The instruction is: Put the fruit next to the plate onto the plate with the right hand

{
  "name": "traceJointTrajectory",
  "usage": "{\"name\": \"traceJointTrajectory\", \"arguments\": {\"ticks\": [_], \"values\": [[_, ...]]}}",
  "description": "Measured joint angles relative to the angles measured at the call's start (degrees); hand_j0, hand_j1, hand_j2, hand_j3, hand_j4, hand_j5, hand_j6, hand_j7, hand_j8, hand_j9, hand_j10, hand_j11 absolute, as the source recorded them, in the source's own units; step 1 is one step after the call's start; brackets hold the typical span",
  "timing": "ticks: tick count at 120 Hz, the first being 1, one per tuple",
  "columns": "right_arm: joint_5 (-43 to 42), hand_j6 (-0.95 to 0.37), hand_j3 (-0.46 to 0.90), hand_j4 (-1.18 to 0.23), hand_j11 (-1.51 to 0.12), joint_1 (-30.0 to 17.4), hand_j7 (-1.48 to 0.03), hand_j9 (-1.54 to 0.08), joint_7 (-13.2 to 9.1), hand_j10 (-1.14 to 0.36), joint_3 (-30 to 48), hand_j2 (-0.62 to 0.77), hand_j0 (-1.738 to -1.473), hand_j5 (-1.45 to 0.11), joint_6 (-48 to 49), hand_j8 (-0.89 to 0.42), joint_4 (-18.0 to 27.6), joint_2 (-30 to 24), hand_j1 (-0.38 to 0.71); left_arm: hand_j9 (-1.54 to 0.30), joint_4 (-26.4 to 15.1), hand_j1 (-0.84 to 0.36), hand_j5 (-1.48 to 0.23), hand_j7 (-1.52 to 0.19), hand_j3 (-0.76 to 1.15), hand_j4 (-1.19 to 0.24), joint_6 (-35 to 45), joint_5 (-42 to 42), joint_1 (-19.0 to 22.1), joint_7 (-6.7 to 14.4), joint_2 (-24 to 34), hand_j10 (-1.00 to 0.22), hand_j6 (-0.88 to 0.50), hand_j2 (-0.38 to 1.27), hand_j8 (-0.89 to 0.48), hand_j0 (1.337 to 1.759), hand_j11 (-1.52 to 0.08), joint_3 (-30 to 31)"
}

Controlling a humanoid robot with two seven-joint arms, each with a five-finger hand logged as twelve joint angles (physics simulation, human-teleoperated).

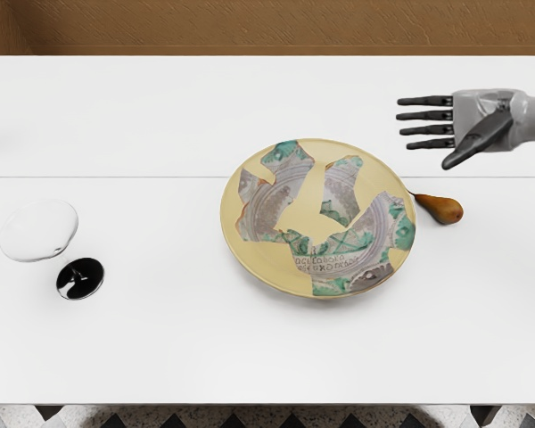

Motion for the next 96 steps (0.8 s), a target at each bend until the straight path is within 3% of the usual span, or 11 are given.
{"name": "traceJointTrajectory", "arguments": {"ticks": [26,40,65,96], "values": [[-4.2,0.0,0.0,0.0,0.0,-0.18,0.0,0.0,-1.01,0.0,0.77,0.0,-1.658,0.0,0.0,0.0,-0.38,-0.69,-0.35,-0.03,0.0,0.32,-0.03,-0.03,0.0,-0.02,0.0,-0.01,0.0,0.0,0.0,-0.02,-0.02,0.0,-0.02,1.658,-0.03,0.0],[-15.91,0.0,0.0,0.0,0.0,-0.29,0.0,0.0,2.08,0.0,2.72,0.0,-1.658,0.0,-0.35,0.0,0.38,-0.62,-0.35,-0.03,0.0,0.32,-0.03,-0.03,0.0,-0.02,0.0,0.0,0.0,0.0,0.0,-0.02,-0.02,0.0,-0.02,1.658,-0.03,0.0],[-32.11,0.0,0.0,0.0,0.0,-1.02,0.0,0.0,3.81,0.0,3.49,0.0,-1.658,0.0,-17.73,0.0,9.89,-1.05,-0.35,-0.03,0.0,0.32,-0.03,-0.03,0.0,-0.02,0.0,0.0,0.0,0.0,0.0,-0.02,-0.02,0.0,-0.02,1.658,-0.03,0.01],[-42.2,0.0,0.0,0.0,0.0,-3.99,0.0,0.0,4.02,0.0,2.92,0.0,-1.658,0.0,-33.33,0.0,18.39,-2.32,-0.35,-0.03,0.0,0.32,-0.03,-0.03,0.0,-0.02,0.0,0.0,0.0,0.0,0.0,-0.02,-0.02,0.0,-0.02,1.658,-0.03,0.0]]}}
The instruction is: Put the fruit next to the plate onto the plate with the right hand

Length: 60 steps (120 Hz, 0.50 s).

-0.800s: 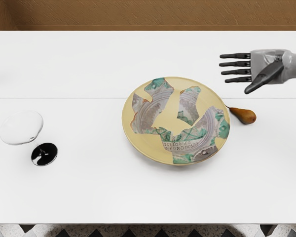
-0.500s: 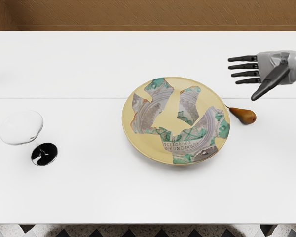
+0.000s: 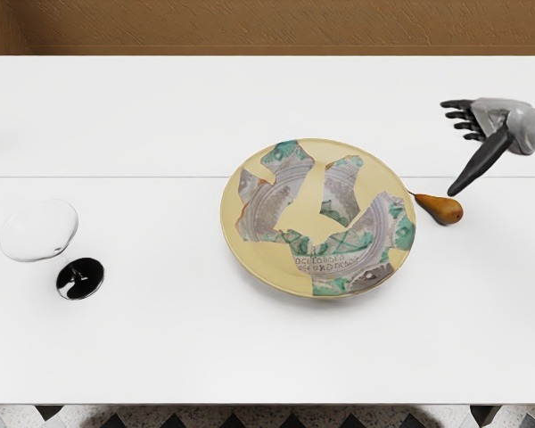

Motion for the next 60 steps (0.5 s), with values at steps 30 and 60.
{"name": "traceJointTrajectory", "arguments": {"ticks": [30,60], "values": [[-7.27,-0.03,0.0,-0.03,-0.03,-5.13,-0.03,-0.03,0.02,-0.03,-0.18,0.0,-1.658,-0.03,-9.01,-0.03,3.06,0.93,-0.32,-0.03,0.0,0.32,-0.03,-0.03,0.0,-0.02,0.0,0.0,0.0,0.0,0.0,-0.02,-0.02,0.0,-0.02,1.658,-0.03,0.0],[-13.86,-0.13,0.0,-0.13,-0.17,-9.51,-0.17,-0.17,0.02,-0.13,-0.58,-0.02,-1.658,-0.17,-16.98,-0.13,4.05,4.01,-0.2,-0.03,0.0,0.32,-0.03,-0.03,0.0,-0.02,0.0,0.0,0.0,0.0,0.0,-0.02,-0.02,0.0,-0.02,1.658,-0.03,-0.01]]}}
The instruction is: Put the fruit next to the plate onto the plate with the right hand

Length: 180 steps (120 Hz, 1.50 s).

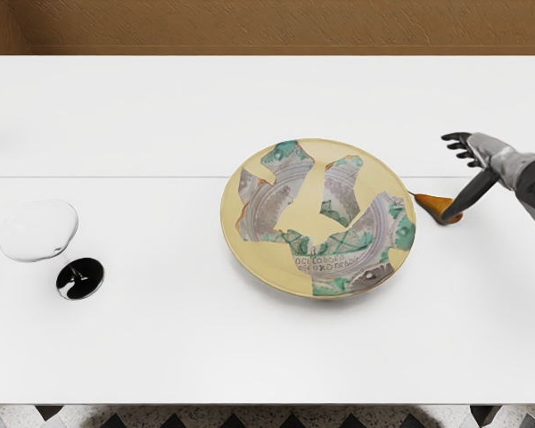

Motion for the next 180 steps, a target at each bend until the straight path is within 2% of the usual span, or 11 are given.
{"name": "traceJointTrajectory", "arguments": {"ticks": [44,137,151,169,170,172,173,175,177,178,180], "values": [[-3.82,-0.23,0.0,-0.23,-0.29,-3.38,-0.29,-0.29,-0.06,-0.23,-2.25,-0.04,-1.658,-0.29,-7.14,-0.23,0.03,2.68,-0.08,-0.03,0.0,0.32,-0.03,-0.03,0.0,-0.02,0.0,0.01,0.0,0.0,0.0,-0.02,-0.02,0.0,-0.02,1.658,-0.03,0.01],[-2.96,-0.26,0.0,-0.25,-0.33,-3.34,-0.33,-0.33,-0.47,-0.25,-2.89,-0.05,-1.658,-0.33,-4.8,-0.26,-6.25,6.72,-0.05,-0.03,0.0,0.32,-0.03,-0.03,0.0,-0.02,0.0,0.0,0.0,0.0,0.0,-0.02,-0.02,0.0,-0.02,1.658,-0.03,0.02],[-2.93,-0.27,0.0,-0.26,-0.34,-3.41,-0.34,-0.34,-0.89,-0.26,-2.92,-0.05,-1.658,-0.34,-4.81,-0.27,-7.17,6.83,-0.04,-0.03,0.0,0.32,-0.03,-0.03,0.0,-0.02,0.0,0.0,0.0,0.0,0.0,-0.02,-0.02,0.0,-0.02,1.658,-0.03,0.02],[-2.85,-0.27,0.0,-0.27,-0.34,-3.02,-0.35,-0.35,-3.36,-0.27,-2.95,-0.05,-1.658,-0.35,-4.84,-0.27,-7.49,7.15,-0.03,-0.03,0.0,0.32,-0.03,-0.03,0.0,-0.02,0.0,0.0,0.0,0.0,0.0,-0.02,-0.02,0.0,-0.02,1.658,-0.03,0.0],[-2.94,-0.27,0.0,-0.27,-0.46,-2.98,-0.35,-0.34,-3.47,-0.21,-2.95,-0.05,-1.658,-0.34,-4.86,-0.28,-7.5,7.26,-0.03,-0.03,0.0,0.32,-0.03,-0.03,0.0,-0.02,0.0,0.0,0.0,0.0,0.0,-0.02,-0.02,0.0,-0.02,1.658,-0.03,0.0],[-2.91,-0.27,0.0,-0.28,-0.45,-2.93,-0.35,-0.35,-3.69,-0.22,-2.96,-0.05,-1.658,-0.35,-4.88,-0.28,-7.53,7.45,-0.03,-0.03,0.0,0.32,-0.03,-0.03,0.0,-0.02,0.0,0.01,0.0,0.0,0.0,-0.02,-0.02,0.0,-0.02,1.658,-0.03,0.0],[-2.98,-0.27,0.0,-0.28,-0.57,-2.89,-0.35,-0.34,-3.77,-0.16,-2.95,-0.05,-1.658,-0.34,-4.92,-0.28,-7.54,7.54,-0.03,-0.03,0.0,0.32,-0.03,-0.03,0.0,-0.02,0.0,0.01,0.0,0.0,0.0,-0.02,-0.02,0.0,-0.02,1.658,-0.03,0.0],[-2.99,-0.27,0.0,-0.28,-0.63,-2.86,-0.35,-0.34,-3.93,-0.13,-2.95,-0.05,-1.658,-0.34,-4.95,-0.28,-7.58,7.7,-0.03,-0.03,0.0,0.32,-0.03,-0.03,0.0,-0.02,0.0,0.0,0.0,0.0,0.0,-0.02,-0.02,0.0,-0.02,1.658,-0.03,0.0],[-2.96,-0.27,0.0,-0.28,-0.61,-2.84,-0.35,-0.34,-4.07,-0.14,-2.95,-0.05,-1.658,-0.34,-4.98,-0.28,-7.64,7.85,-0.03,-0.03,0.0,0.32,-0.03,-0.03,0.0,-0.02,0.0,0.0,0.0,0.0,0.0,-0.02,-0.02,0.0,-0.02,1.658,-0.03,0.0],[-3.01,-0.27,0.0,-0.28,-0.71,-2.82,-0.35,-0.34,-4.12,-0.09,-2.94,-0.05,-1.658,-0.34,-5.03,-0.28,-7.69,7.93,-0.03,-0.03,0.0,0.32,-0.03,-0.03,0.0,-0.02,0.0,0.0,0.0,0.0,0.0,-0.02,-0.02,0.0,-0.02,1.658,-0.03,0.0],[-3.02,-0.27,0.0,-0.28,-0.76,-2.81,-0.35,-0.34,-4.23,-0.05,-2.94,-0.05,-1.658,-0.34,-5.16,-0.29,-7.79,8.14,-0.03,-0.03,0.0,0.32,-0.03,-0.03,0.0,-0.02,0.0,0.01,0.0,0.0,0.0,-0.02,-0.02,0.0,-0.02,1.658,-0.03,0.02]]}}
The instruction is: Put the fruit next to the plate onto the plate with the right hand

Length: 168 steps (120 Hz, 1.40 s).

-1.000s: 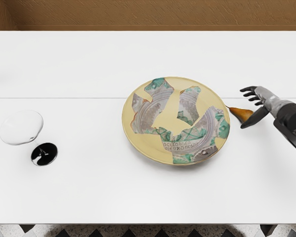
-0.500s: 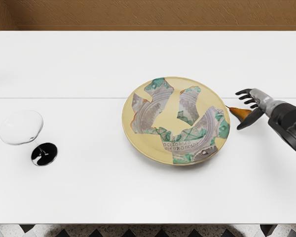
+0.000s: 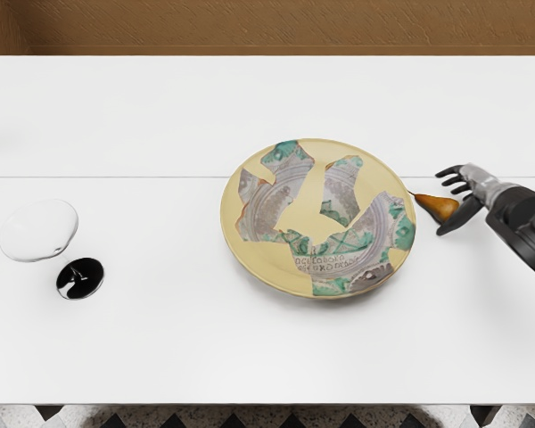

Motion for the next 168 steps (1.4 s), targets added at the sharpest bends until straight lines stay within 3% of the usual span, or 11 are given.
{"name": "traceJointTrajectory", "arguments": {"ticks": [3,4,9,22,52,57,59,67,68,108,168], "values": [[0.03,-0.27,0.0,-0.28,-0.74,-0.01,-0.35,-0.36,-0.14,-0.06,0.0,-0.05,-1.658,-0.34,-0.25,-0.27,-0.14,0.36,-0.03,-0.03,0.0,0.32,-0.03,-0.03,0.0,-0.02,0.0,0.0,0.0,0.0,0.0,-0.02,-0.02,0.0,-0.02,1.658,-0.03,0.0],[0.0,-0.27,0.0,-0.29,-0.87,-0.01,-0.35,-0.36,-0.19,0.01,0.0,-0.05,-1.658,-0.34,-0.35,-0.28,-0.19,0.48,-0.03,-0.03,0.0,0.32,-0.03,-0.03,0.0,-0.02,0.0,0.0,0.0,0.0,0.0,-0.02,-0.02,0.0,-0.02,1.658,-0.03,0.0],[-0.1,-0.27,0.0,-0.29,-0.86,-0.05,-0.35,-0.52,-0.32,0.01,0.02,-0.05,-1.658,-0.33,-0.97,-0.2,-0.38,0.97,-0.03,-0.03,0.0,0.32,-0.03,-0.03,0.0,-0.02,0.0,0.0,0.0,0.0,0.0,-0.02,-0.02,0.0,-0.02,1.658,-0.03,0.0],[-0.13,-0.28,0.0,-0.3,-0.94,-0.19,-0.35,-0.66,-0.48,0.05,0.03,-0.05,-1.658,-0.33,-2.15,-0.13,-0.63,1.66,-0.02,-0.03,0.0,0.32,-0.03,-0.03,0.0,-0.02,0.0,0.0,0.0,0.0,0.0,-0.02,-0.02,0.0,-0.02,1.658,-0.03,-0.01],[1.45,-0.28,0.0,-0.29,-0.85,1.06,-0.36,-0.44,-3.05,-0.03,-0.18,-0.05,-1.658,-0.34,-2.35,-0.24,-0.14,1.61,-0.02,-0.03,0.0,0.32,-0.03,-0.03,0.0,-0.02,0.0,-0.01,0.0,0.01,0.0,-0.02,-0.02,0.0,-0.02,1.658,-0.03,0.01],[1.66,-0.28,0.0,-0.29,-0.7,1.4,-0.36,-0.43,-4.11,-0.1,-0.27,-0.05,-1.658,-0.34,-2.11,-0.25,0.16,1.38,-0.02,-0.03,0.0,0.32,-0.03,-0.03,0.0,-0.02,0.0,-0.01,0.0,0.01,0.0,-0.02,-0.02,0.0,-0.02,1.658,-0.03,0.01],[1.69,-0.28,0.0,-0.29,-0.8,1.52,-0.36,-0.42,-4.6,-0.06,-0.29,-0.05,-1.658,-0.34,-2.04,-0.26,0.35,1.22,-0.02,-0.03,0.0,0.32,-0.03,-0.03,0.0,-0.02,0.0,-0.01,0.0,0.01,0.0,-0.02,-0.02,0.0,-0.02,1.658,-0.03,0.01],[2.08,-0.28,0.0,-0.28,-0.49,1.98,-0.36,-0.41,-6.04,-0.23,-0.31,-0.05,-1.658,-0.35,-1.75,-0.26,1.32,0.35,-0.02,-0.03,0.0,0.32,-0.03,-0.03,0.0,-0.02,0.0,-0.01,0.0,0.01,0.0,-0.02,-0.02,0.0,-0.02,1.658,-0.03,0.02],[2.08,-0.28,0.0,-0.29,-0.61,2.04,-0.36,-0.41,-6.18,-0.17,-0.31,-0.05,-1.658,-0.34,-1.75,-0.27,1.44,0.24,-0.02,-0.03,0.0,0.32,-0.03,-0.03,0.0,-0.02,0.0,-0.01,0.0,0.01,0.0,-0.02,-0.02,0.0,-0.02,1.658,-0.03,0.02],[4.62,-0.28,0.0,-0.28,-0.41,3.5,-0.36,-0.37,-8.02,-0.26,-0.35,-0.05,-1.658,-0.35,-2.61,-0.27,3.2,-0.77,-0.02,-0.03,0.0,0.32,-0.03,-0.03,0.0,-0.02,0.0,0.0,0.0,0.0,0.0,-0.02,-0.02,0.0,-0.02,1.658,-0.03,0.0],[4.25,-0.31,0.0,-0.31,-0.4,3.58,-0.4,-0.4,-8.09,-0.31,-4.05,-0.06,-1.658,-0.4,-11.27,-0.31,4.84,0.32,0.02,-0.03,0.0,0.32,-0.03,-0.03,0.0,-0.02,0.0,-0.01,0.0,0.0,0.0,-0.02,-0.02,0.0,-0.02,1.658,-0.03,0.0]]}}
